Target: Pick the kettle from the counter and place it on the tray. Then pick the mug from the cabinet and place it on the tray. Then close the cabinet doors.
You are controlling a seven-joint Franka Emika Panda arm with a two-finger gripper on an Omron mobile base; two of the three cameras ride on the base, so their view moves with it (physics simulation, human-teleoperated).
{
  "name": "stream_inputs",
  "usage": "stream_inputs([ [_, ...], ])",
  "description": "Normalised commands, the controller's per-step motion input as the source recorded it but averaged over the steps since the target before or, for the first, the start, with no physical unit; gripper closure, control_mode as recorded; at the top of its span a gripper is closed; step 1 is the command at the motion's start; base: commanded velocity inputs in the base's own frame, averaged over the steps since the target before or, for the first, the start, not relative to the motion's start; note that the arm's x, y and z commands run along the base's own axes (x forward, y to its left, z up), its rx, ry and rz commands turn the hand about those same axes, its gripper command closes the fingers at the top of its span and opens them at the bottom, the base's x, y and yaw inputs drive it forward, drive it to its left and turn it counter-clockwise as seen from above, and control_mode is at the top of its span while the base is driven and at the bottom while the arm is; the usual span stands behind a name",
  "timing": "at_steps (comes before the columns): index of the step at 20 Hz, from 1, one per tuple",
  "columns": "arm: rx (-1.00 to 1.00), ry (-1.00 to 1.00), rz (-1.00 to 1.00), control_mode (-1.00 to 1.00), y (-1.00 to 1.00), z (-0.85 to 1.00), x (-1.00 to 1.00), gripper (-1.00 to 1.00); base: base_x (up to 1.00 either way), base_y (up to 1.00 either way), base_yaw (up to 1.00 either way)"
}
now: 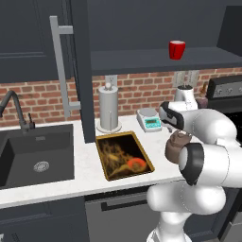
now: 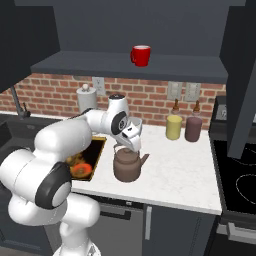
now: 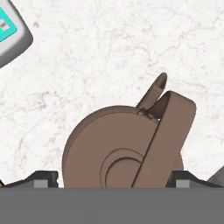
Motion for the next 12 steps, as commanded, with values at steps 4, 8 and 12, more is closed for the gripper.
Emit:
stream_inputs([
  [4, 0.00, -0.04, 0.00, -1.00, 0.00, -0.25, -0.11, 1.00, 0.00, 0.00, 0.00],
  [8, 0.00, -0.05, 0.00, -1.00, 0.00, -0.15, -0.17, 1.00, 0.00, 0.00, 0.00],
  [12, 0.00, -0.02, 0.00, -1.00, 0.00, -0.15, -0.20, 1.00, 0.00, 0.00, 0.00],
])
